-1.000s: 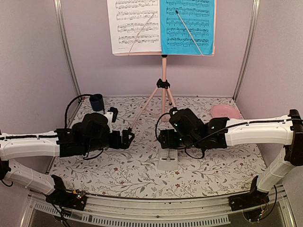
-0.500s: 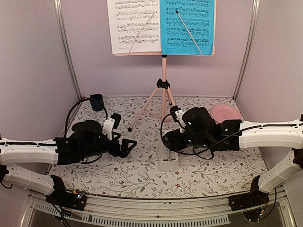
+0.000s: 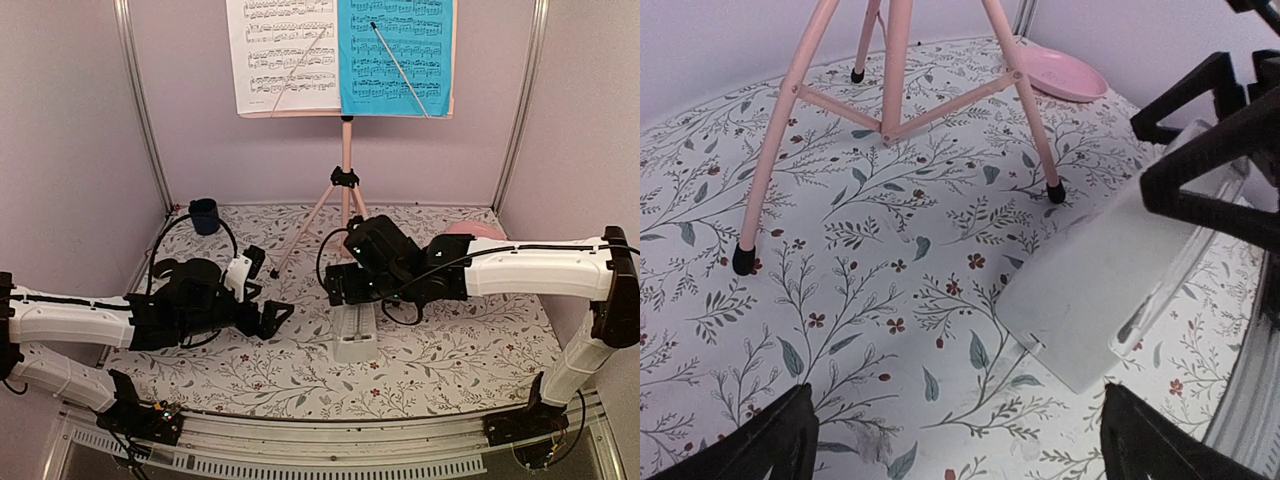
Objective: Set up the instrument practice props
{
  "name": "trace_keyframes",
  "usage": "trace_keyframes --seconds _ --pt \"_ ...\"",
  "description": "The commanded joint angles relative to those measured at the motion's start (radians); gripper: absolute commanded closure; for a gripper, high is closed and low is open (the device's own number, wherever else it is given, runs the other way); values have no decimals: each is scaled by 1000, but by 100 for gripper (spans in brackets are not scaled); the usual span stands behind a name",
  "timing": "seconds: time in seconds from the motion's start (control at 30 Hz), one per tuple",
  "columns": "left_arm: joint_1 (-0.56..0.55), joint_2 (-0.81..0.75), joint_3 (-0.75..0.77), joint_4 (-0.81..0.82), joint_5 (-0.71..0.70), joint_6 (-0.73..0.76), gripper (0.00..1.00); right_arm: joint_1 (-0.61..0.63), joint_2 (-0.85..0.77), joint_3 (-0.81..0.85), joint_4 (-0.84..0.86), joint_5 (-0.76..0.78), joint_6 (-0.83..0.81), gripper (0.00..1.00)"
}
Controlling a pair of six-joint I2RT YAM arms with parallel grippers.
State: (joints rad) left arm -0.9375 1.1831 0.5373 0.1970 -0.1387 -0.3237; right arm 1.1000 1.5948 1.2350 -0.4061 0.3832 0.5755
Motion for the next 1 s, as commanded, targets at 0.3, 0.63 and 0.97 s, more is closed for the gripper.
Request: trace_keyframes --seconds 0.3,0.63,0.97 --pt "13 9 -22 46 -19 26 1 52 71 54 -131 160 219 26" --pt "3 32 -140 271 235 197 6 48 -101 -124 129 -11 -132 49" --pt "-128 208 -215 463 218 371 5 18 -191 -228 289 -247 -414 55"
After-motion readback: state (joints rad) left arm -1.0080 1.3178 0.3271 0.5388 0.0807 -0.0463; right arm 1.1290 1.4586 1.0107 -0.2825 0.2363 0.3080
